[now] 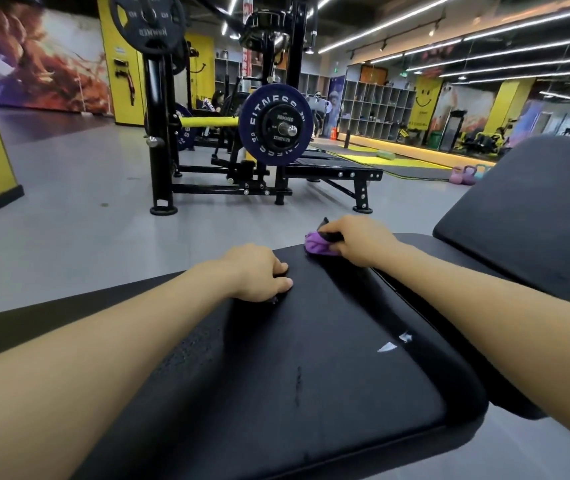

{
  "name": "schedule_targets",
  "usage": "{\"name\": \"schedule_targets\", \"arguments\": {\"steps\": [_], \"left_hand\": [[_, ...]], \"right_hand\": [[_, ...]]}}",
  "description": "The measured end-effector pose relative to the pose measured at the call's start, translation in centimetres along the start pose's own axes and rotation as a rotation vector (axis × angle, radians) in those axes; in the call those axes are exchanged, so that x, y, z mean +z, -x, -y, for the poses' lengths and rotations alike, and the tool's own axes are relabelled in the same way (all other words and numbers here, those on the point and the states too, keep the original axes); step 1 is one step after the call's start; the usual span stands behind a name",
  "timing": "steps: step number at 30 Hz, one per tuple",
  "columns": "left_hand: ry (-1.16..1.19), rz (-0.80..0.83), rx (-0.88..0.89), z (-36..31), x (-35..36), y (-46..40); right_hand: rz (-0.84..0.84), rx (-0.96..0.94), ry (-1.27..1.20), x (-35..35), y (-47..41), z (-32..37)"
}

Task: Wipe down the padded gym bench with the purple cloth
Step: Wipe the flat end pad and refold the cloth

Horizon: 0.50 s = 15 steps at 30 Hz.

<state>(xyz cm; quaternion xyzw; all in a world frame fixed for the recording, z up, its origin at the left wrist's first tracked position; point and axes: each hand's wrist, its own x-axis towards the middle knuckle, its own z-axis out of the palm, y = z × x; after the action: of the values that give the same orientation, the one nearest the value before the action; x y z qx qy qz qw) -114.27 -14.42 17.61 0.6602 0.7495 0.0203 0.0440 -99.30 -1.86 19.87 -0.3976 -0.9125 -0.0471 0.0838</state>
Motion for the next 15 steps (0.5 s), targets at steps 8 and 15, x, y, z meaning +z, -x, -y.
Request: {"name": "schedule_targets", "arguments": {"steps": [8,15], "left_hand": [[-0.093,0.006,0.038,-0.4,0.0,0.4],[-0.072,0.008,0.016,-0.2,0.1,-0.1]], "right_hand": [[-0.004,-0.1,0.055,-0.1,2.4,0.9],[-0.021,-0.127,0.175,0.3,1.0,1.8]]}}
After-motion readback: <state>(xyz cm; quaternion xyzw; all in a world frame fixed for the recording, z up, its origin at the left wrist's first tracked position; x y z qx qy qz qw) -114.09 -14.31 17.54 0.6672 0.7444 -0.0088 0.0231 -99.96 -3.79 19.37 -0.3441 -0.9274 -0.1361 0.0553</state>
